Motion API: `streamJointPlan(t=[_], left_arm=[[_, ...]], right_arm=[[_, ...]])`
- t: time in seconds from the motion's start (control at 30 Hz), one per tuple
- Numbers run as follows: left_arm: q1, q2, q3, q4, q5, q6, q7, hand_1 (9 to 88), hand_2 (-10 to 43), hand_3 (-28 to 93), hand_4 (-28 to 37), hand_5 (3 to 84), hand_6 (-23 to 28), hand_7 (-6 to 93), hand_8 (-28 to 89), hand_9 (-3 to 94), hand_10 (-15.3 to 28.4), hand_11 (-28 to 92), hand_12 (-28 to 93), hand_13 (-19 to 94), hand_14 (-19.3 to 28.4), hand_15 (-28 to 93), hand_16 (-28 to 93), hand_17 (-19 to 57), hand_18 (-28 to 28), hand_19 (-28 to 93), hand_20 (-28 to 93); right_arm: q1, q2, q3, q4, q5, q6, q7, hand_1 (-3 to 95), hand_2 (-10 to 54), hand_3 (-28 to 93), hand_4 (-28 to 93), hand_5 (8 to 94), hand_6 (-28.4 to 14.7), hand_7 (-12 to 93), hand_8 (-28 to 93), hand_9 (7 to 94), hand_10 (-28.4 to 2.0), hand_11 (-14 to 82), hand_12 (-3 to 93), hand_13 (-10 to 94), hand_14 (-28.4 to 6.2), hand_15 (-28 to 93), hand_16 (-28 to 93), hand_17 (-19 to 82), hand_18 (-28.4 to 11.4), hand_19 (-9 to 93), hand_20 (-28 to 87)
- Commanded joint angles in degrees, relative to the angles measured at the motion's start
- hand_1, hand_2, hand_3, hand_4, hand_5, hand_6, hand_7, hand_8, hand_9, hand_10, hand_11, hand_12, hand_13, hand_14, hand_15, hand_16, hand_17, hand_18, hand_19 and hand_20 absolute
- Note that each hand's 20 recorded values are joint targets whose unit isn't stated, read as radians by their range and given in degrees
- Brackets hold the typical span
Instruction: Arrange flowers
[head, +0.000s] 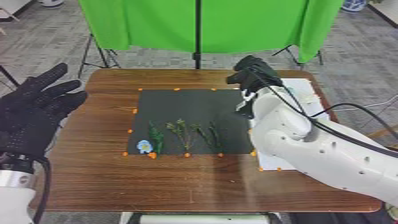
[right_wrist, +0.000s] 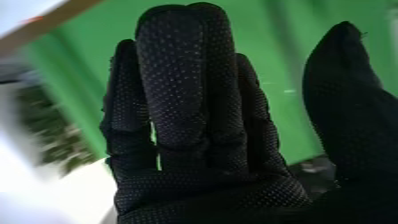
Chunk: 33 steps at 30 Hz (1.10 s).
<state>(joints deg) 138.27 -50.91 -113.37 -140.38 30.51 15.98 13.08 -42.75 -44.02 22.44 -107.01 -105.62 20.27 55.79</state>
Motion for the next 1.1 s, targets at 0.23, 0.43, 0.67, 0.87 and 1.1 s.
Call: streamJointPlan(t=[0.23,0.43,0.67,0.87,1.1], left_arm=[[-0.65,-0.72,0.77,0.48,-0.13,0.23,-1.40,22.0,8.2,77,-26.2,36.5,10.3,14.9,-10,34.8,22.2,31,12,28,28.4,62,-13,-5.8,26.9,66,14],[-1.15,-0.37,1.11,0.73,-0.26,0.22,-1.56,22.1,8.2,77,-26.2,36.5,10.3,14.9,-10,34.8,22.3,31,12,27,28.4,61,-13,-5.8,26.9,66,14],[-1.57,-0.22,1.18,0.83,-0.04,-0.13,-1.83,22.1,8.1,77,-26.1,36.4,10.3,14.9,-10,34.7,22.3,31,12,28,28.4,62,-13,-5.8,26.9,66,14],[-1.93,0.00,1.51,1.13,-0.24,-0.22,-1.95,22.1,8.1,77,-26.2,36.4,10.3,15.0,-10,34.7,22.3,31,12,28,28.4,62,-13,-5.9,26.9,66,14],[-2.85,0.32,1.87,1.49,-0.22,-0.64,-2.42,22.1,8.1,77,-26.2,36.4,10.3,15.0,-10,34.7,22.3,31,12,28,28.4,63,-13,-6.0,26.9,66,14]], right_arm=[[-17.53,9.85,15.35,1.78,-0.80,-4.74,9.92,35.1,-9.5,74,-27,54.2,-2.8,12,-11,81.7,-14.3,26.8,16.1,81,-8.4,58,15,36,-22.0,87,4],[-18.90,10.54,15.69,3.29,1.11,-8.20,10.68,35.4,-9.5,74,-27,53.7,-2.7,12,-11,81.8,-14.7,26.6,16.0,82,-8.5,58,15,36,-22.1,88,1],[-18.34,10.63,14.14,4.78,0.75,-10.52,11.17,35.7,-9.5,74,-27,53.2,-2.3,12,-11,81.4,-14.7,26.1,15.8,82,-8.7,57,15,36,-22.3,89,-1],[-16.62,10.61,9.74,5.92,-0.41,-9.35,10.42,36.7,-9.5,74,-28,55.6,-1.6,13,-12,81.8,-14.5,25.7,15.8,82,-8.6,57,15,36,-22.3,89,-2],[-11.07,10.33,-2.56,9.05,-9.62,1.67,10.75,45.3,-9.5,73,-28,71.3,0.8,17,-3,82.5,-10.5,21.0,17.7,83,-6.1,49,16,37,-18.9,88,-4]])
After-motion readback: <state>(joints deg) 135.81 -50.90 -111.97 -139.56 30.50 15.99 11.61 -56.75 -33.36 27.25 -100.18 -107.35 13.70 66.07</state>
